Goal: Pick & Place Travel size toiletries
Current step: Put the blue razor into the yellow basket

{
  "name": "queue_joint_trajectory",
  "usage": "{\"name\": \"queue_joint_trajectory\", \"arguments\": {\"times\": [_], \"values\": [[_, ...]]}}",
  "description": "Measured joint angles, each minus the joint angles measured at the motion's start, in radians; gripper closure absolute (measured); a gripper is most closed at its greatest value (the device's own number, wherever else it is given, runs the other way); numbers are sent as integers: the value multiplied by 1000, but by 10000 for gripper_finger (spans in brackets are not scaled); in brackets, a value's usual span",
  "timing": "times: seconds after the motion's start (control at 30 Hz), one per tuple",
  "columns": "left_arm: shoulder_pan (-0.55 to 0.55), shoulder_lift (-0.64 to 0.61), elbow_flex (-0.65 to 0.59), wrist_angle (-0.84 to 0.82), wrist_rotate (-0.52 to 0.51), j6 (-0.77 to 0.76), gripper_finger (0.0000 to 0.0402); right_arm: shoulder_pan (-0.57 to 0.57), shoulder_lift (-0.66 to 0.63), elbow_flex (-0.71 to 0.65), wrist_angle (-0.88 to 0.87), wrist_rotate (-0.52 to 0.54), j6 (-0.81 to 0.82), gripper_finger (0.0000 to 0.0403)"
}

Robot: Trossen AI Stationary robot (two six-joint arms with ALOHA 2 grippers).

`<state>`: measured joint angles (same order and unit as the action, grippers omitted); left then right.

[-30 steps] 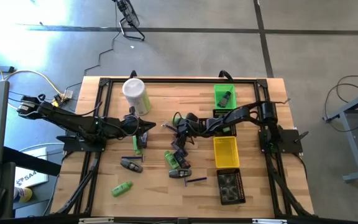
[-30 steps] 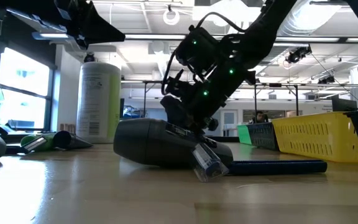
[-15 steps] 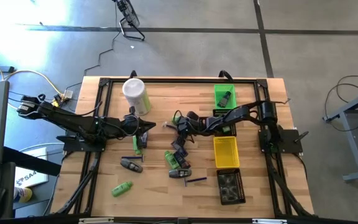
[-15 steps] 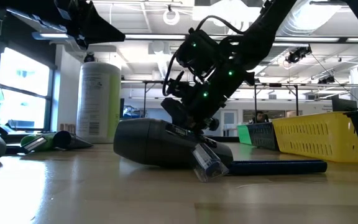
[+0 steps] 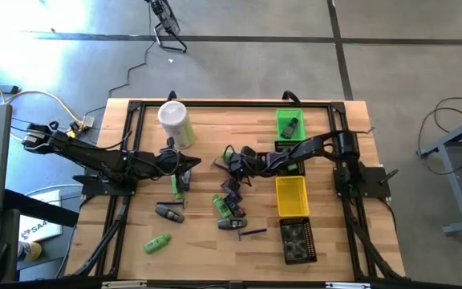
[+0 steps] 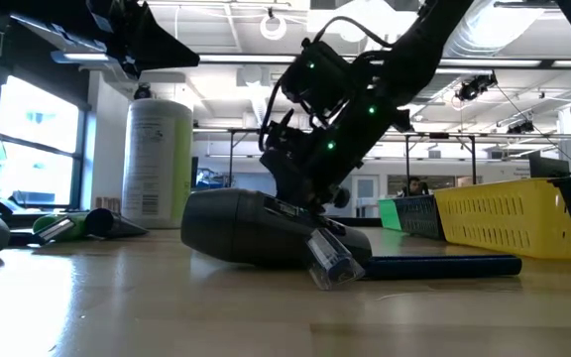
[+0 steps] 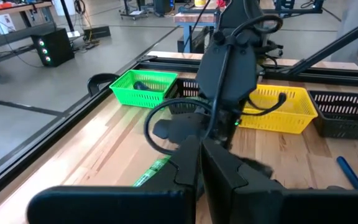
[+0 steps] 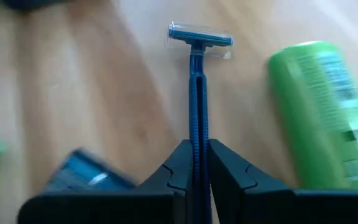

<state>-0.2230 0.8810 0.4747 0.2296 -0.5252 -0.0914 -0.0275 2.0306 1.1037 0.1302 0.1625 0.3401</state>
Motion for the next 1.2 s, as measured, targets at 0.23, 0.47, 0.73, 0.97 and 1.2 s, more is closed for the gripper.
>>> {"name": "queue_joint_trajectory", "arguments": {"times": [0.23, 0.47, 0.73, 0.97, 1.2], "values": [[0, 0, 0, 0, 0, 0, 390, 0, -84, 0, -29, -46, -6, 373], [0, 0, 0, 0, 0, 0, 390, 1, -182, 2, -95, -41, -49, 373], [0, 0, 0, 0, 0, 0, 390, 0, -315, 2, -250, -26, -58, 374], [0, 0, 0, 0, 0, 0, 390, 8, -450, 1, -460, 19, -68, 374], [0, 0, 0, -2, 0, 1, 390, 51, -587, 2, -617, 148, -31, 374]]}}
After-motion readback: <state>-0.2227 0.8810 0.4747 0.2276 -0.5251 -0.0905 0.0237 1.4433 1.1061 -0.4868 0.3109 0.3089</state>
